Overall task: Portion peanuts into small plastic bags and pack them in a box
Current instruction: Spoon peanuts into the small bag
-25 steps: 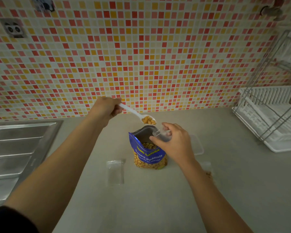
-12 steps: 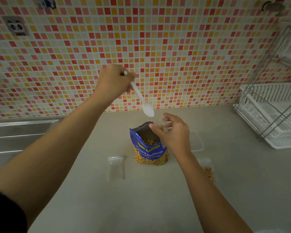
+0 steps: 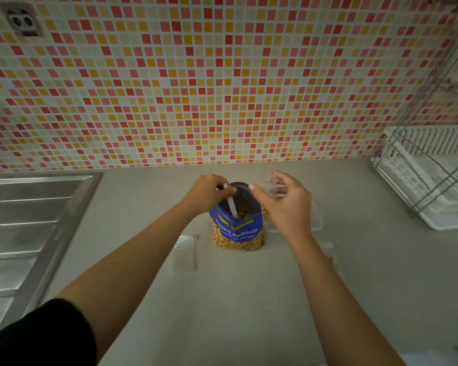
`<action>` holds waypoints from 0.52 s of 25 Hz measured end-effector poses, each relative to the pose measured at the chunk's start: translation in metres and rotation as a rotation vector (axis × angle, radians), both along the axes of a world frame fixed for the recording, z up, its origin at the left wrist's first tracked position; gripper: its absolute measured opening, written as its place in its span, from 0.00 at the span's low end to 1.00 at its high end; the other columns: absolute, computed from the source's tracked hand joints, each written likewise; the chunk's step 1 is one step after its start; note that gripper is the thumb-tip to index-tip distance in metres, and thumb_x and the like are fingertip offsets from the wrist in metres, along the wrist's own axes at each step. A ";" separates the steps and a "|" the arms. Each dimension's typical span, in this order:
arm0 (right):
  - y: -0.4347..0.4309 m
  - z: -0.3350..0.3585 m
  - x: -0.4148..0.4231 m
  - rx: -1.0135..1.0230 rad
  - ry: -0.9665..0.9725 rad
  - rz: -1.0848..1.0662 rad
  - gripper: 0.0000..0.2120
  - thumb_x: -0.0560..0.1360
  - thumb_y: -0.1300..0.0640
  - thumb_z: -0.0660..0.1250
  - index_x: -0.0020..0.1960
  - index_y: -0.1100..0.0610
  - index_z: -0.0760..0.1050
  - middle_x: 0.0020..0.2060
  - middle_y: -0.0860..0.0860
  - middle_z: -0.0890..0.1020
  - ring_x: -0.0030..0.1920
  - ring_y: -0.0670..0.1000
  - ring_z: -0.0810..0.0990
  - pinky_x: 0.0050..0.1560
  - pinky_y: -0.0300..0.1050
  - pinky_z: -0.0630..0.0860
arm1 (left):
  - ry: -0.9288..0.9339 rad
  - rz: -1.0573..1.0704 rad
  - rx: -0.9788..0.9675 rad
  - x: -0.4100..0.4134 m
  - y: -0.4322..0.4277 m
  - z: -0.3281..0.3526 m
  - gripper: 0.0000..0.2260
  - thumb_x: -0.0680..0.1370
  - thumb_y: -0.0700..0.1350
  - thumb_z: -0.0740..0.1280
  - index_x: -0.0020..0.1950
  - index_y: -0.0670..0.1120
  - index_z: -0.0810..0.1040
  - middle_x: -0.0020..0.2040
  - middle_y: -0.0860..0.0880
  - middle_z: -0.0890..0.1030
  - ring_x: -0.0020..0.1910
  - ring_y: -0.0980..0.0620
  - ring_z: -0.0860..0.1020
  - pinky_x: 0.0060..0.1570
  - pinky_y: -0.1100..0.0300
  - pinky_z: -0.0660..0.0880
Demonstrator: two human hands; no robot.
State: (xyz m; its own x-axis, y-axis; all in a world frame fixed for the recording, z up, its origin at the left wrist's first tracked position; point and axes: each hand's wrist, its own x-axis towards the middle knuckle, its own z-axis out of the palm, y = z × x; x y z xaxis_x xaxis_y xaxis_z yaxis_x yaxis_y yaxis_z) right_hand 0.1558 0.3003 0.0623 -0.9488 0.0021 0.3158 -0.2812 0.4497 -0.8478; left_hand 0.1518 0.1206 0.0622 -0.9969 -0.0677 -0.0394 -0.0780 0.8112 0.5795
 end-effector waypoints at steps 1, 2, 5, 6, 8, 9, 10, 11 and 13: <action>0.000 0.001 0.000 -0.008 -0.001 0.002 0.30 0.65 0.43 0.74 0.62 0.56 0.74 0.48 0.45 0.78 0.44 0.42 0.77 0.40 0.31 0.73 | -0.008 0.012 -0.010 -0.002 -0.002 -0.003 0.13 0.78 0.50 0.63 0.52 0.41 0.79 0.46 0.43 0.81 0.41 0.52 0.76 0.34 0.68 0.68; 0.000 0.001 0.000 -0.017 -0.004 0.005 0.30 0.65 0.43 0.74 0.62 0.55 0.75 0.48 0.44 0.77 0.44 0.43 0.77 0.40 0.31 0.73 | -0.014 0.023 -0.017 -0.003 -0.004 -0.004 0.13 0.78 0.50 0.63 0.52 0.41 0.79 0.44 0.44 0.80 0.38 0.54 0.75 0.32 0.69 0.67; 0.000 -0.001 0.000 -0.039 -0.018 0.004 0.29 0.65 0.44 0.75 0.62 0.56 0.75 0.49 0.47 0.79 0.45 0.44 0.78 0.41 0.31 0.73 | -0.021 0.061 -0.033 -0.003 -0.011 -0.003 0.13 0.78 0.50 0.63 0.49 0.40 0.78 0.36 0.49 0.75 0.32 0.56 0.71 0.30 0.68 0.65; 0.001 -0.002 0.001 -0.043 -0.022 0.001 0.29 0.65 0.44 0.75 0.62 0.56 0.75 0.50 0.48 0.80 0.45 0.44 0.78 0.41 0.31 0.73 | -0.028 0.076 -0.030 -0.004 -0.015 -0.003 0.12 0.78 0.50 0.63 0.49 0.40 0.78 0.34 0.50 0.74 0.31 0.56 0.71 0.30 0.68 0.65; 0.001 -0.004 0.000 -0.055 -0.032 -0.003 0.29 0.65 0.45 0.75 0.61 0.57 0.75 0.51 0.50 0.81 0.45 0.45 0.78 0.41 0.30 0.72 | -0.035 0.102 -0.028 -0.004 -0.022 -0.003 0.12 0.78 0.50 0.63 0.48 0.40 0.78 0.31 0.52 0.72 0.31 0.56 0.70 0.30 0.68 0.64; 0.001 -0.004 0.000 -0.060 -0.037 -0.002 0.29 0.65 0.45 0.75 0.61 0.57 0.75 0.52 0.50 0.81 0.45 0.45 0.78 0.41 0.30 0.72 | -0.035 0.109 -0.031 -0.003 -0.025 -0.003 0.12 0.78 0.49 0.63 0.48 0.40 0.78 0.31 0.53 0.72 0.31 0.56 0.70 0.30 0.68 0.64; 0.001 -0.004 0.000 -0.059 -0.040 0.003 0.29 0.65 0.45 0.75 0.62 0.57 0.75 0.52 0.50 0.81 0.45 0.45 0.78 0.41 0.30 0.72 | -0.035 0.118 -0.034 -0.003 -0.027 -0.003 0.12 0.78 0.49 0.63 0.48 0.40 0.78 0.31 0.53 0.72 0.31 0.56 0.71 0.30 0.68 0.64; 0.001 -0.004 0.001 -0.057 -0.042 0.007 0.29 0.65 0.45 0.75 0.62 0.57 0.75 0.52 0.50 0.81 0.46 0.45 0.78 0.41 0.30 0.72 | -0.033 0.128 -0.037 -0.003 -0.030 -0.002 0.13 0.78 0.49 0.63 0.48 0.40 0.78 0.31 0.52 0.72 0.31 0.56 0.71 0.30 0.68 0.64; 0.002 -0.004 0.001 -0.056 -0.041 0.008 0.29 0.65 0.45 0.75 0.62 0.57 0.75 0.52 0.51 0.81 0.46 0.45 0.78 0.41 0.30 0.72 | -0.026 0.142 -0.059 -0.003 -0.034 -0.001 0.13 0.78 0.50 0.63 0.48 0.40 0.78 0.31 0.51 0.73 0.31 0.56 0.70 0.30 0.67 0.64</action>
